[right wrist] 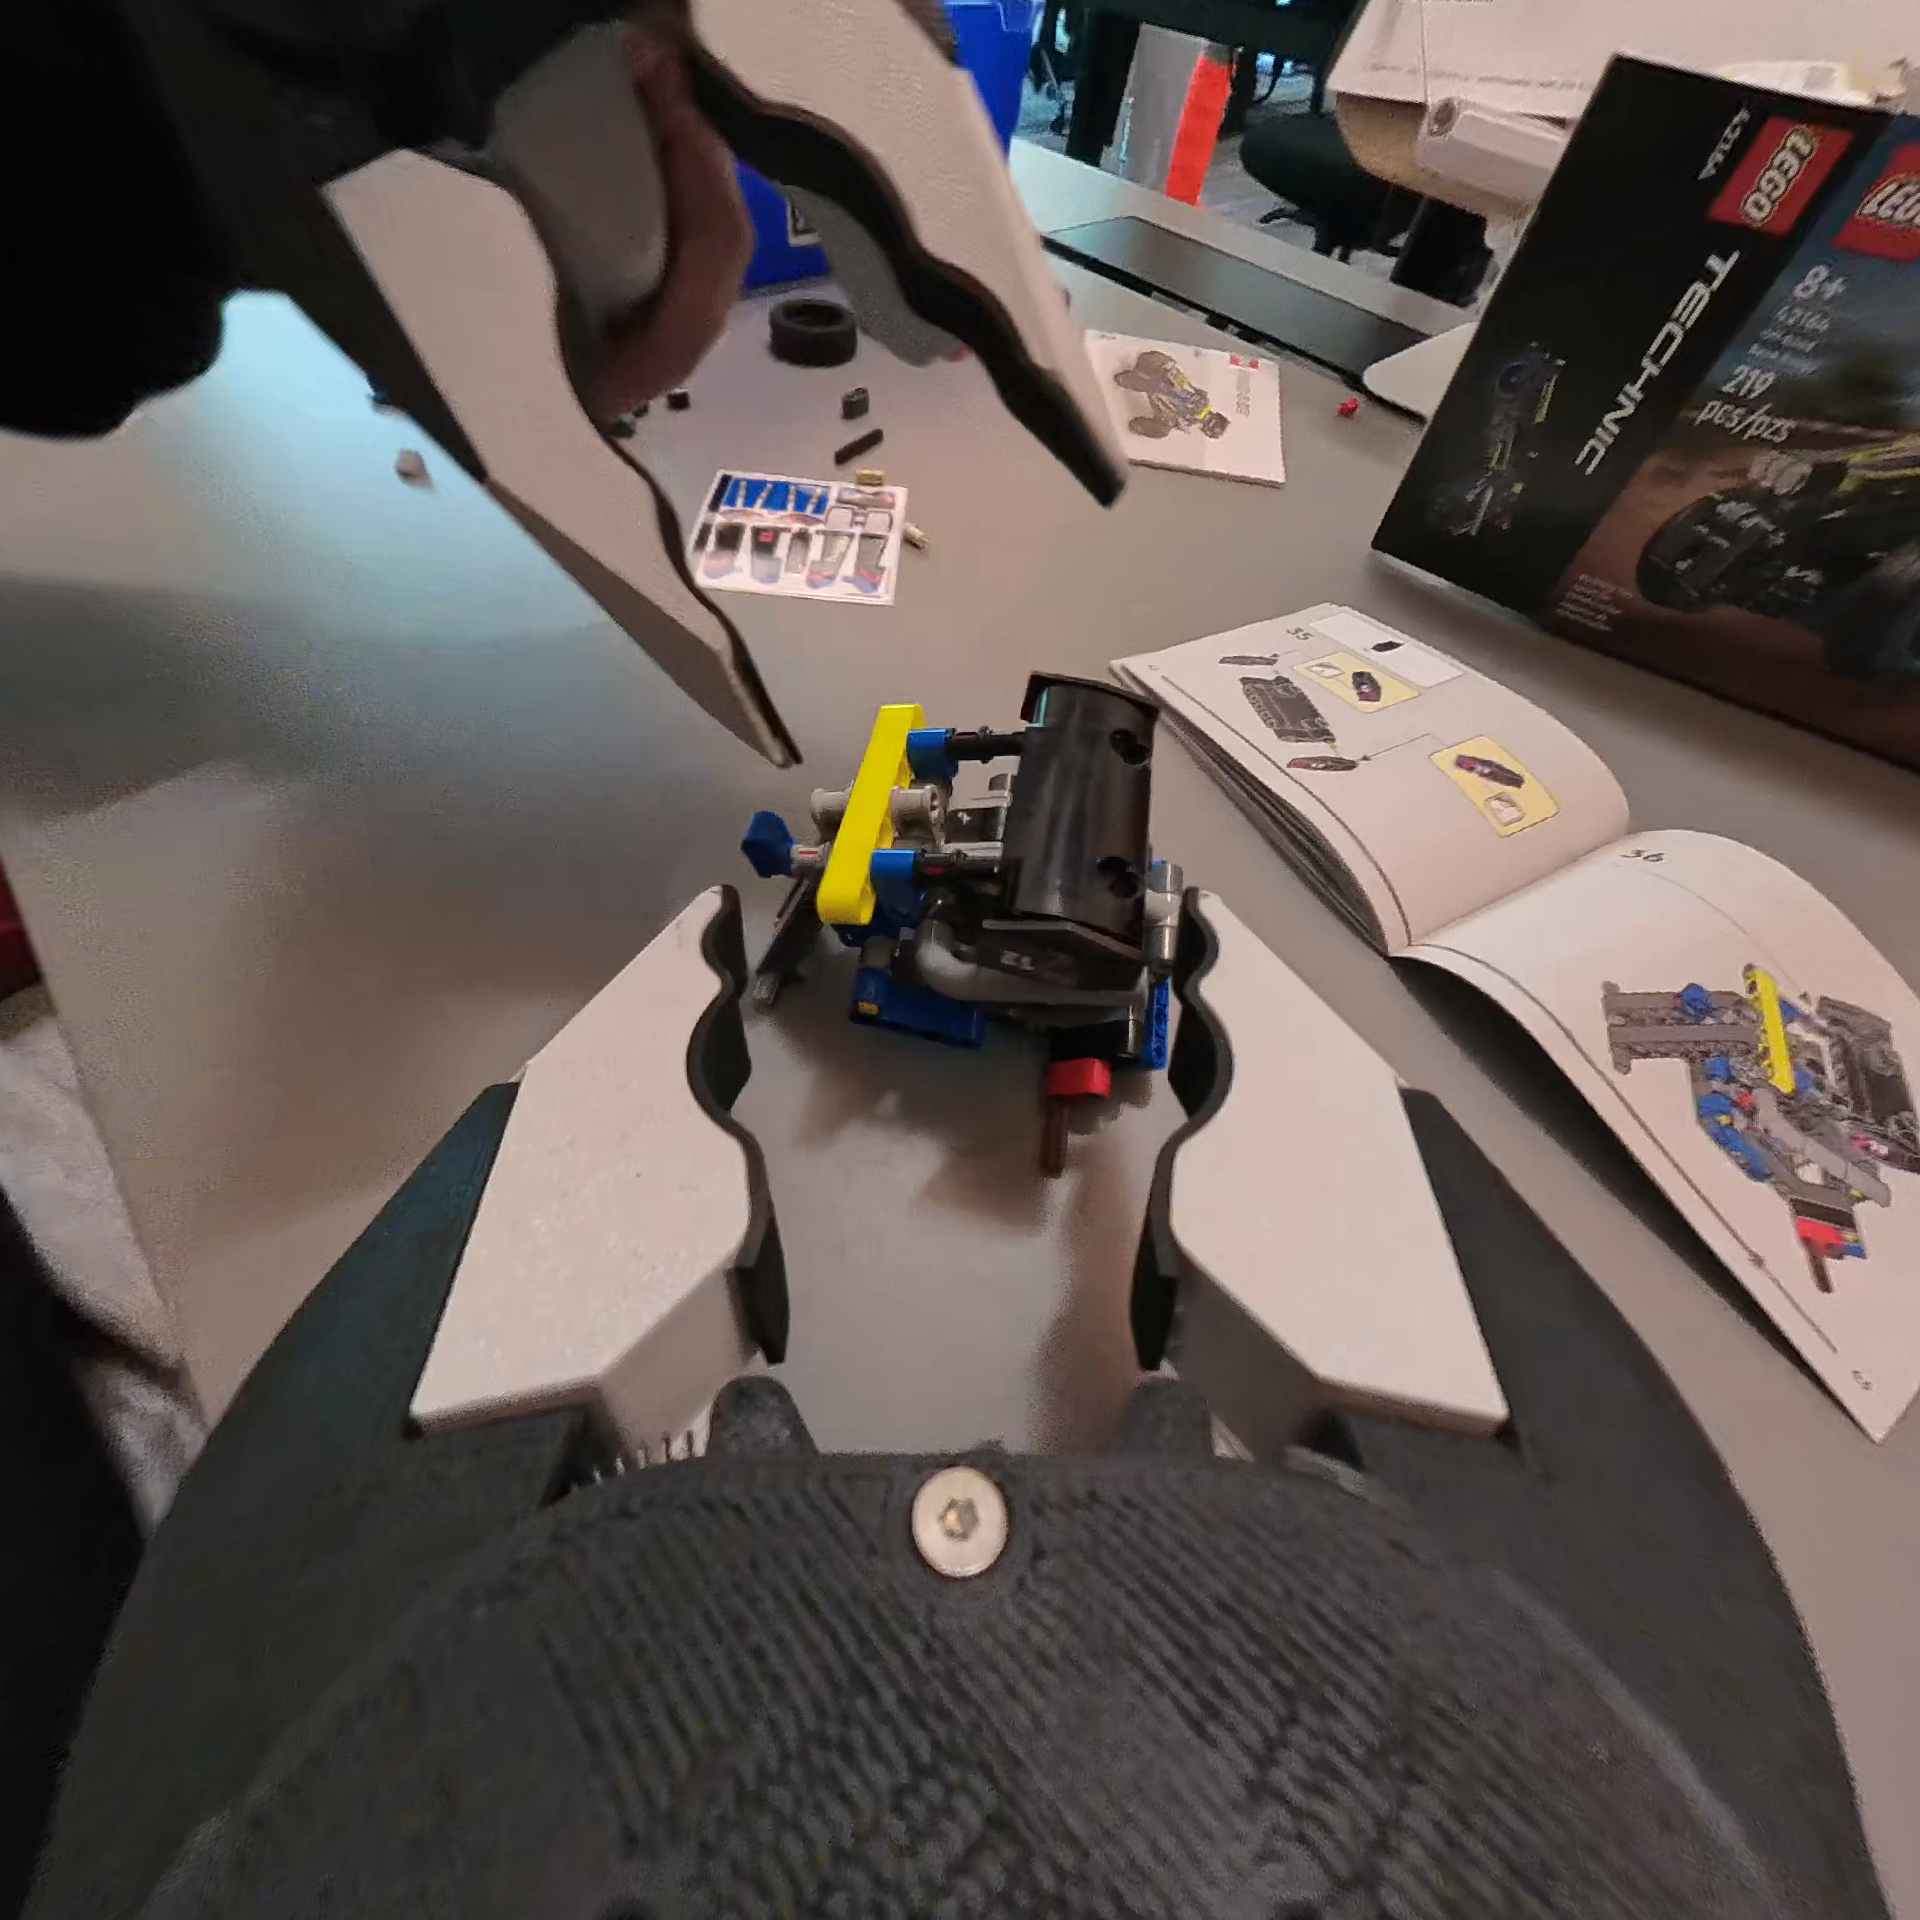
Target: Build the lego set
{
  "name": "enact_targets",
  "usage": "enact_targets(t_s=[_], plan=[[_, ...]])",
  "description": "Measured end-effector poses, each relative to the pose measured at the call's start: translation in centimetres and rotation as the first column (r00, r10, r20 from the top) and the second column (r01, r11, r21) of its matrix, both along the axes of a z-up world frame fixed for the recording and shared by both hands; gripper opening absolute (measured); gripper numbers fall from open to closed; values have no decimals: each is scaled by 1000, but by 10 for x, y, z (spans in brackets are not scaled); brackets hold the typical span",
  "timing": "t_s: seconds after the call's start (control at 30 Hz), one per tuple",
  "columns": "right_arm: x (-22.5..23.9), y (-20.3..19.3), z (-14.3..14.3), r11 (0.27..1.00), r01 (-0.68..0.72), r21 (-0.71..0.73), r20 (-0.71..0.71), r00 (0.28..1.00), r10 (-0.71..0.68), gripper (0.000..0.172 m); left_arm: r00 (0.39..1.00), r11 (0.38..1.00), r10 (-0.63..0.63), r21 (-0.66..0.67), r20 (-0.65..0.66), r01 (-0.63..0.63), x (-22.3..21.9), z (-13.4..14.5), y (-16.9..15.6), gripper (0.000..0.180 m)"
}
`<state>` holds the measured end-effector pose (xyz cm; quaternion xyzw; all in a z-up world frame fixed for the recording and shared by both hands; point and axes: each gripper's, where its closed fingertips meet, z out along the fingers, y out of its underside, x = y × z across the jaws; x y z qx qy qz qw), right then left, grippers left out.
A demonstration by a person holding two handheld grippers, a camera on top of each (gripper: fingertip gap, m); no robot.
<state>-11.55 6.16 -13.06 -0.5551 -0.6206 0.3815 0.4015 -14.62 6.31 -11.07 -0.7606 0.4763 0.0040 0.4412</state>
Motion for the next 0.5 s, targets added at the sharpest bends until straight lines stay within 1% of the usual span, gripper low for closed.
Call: enact_targets(t_s=[0.07, 0.1, 0.2, 0.27, 0.37, 0.47, 0.5], plan=[[-2, 5, -1, 998, 11, 55, 19, 1000, -12, 73, 996, 997, -79, -15, -46, 79, 1, -4, 7, 75], [-2, 10, -1, 996, 20, 92, 33, 999, -23, 71, 989, 991, -128, -36, -69, 126, 5, -7, 7, 75], [-2, 11, -6, 988, -52, 142, 109, 993, 37, 71, 960, 970, -236, -99, -152, 222, 13, -15, 10, 78], [-2, 10, -3, 978, -99, 185, 114, 990, 79, 60, 929, 952, -300, -132, -215, 277, 17, -18, 11, 78], [-2, 12, -3, 966, -153, 207, 143, 982, 125, 60, 884, 924, -372, -204, -283, 323, 17, -20, 13, 77], [-1, 12, -4, 951, -213, 223, 171, 969, 177, 60, 831, 913, -395, -264, -392, 310, 2, -21, 21, 69], [-1, 13, -5, 949, -223, 222, 177, 966, 186, 60, 825, 908, -406, -272, -393, 318, 3, -21, 23, 72]])
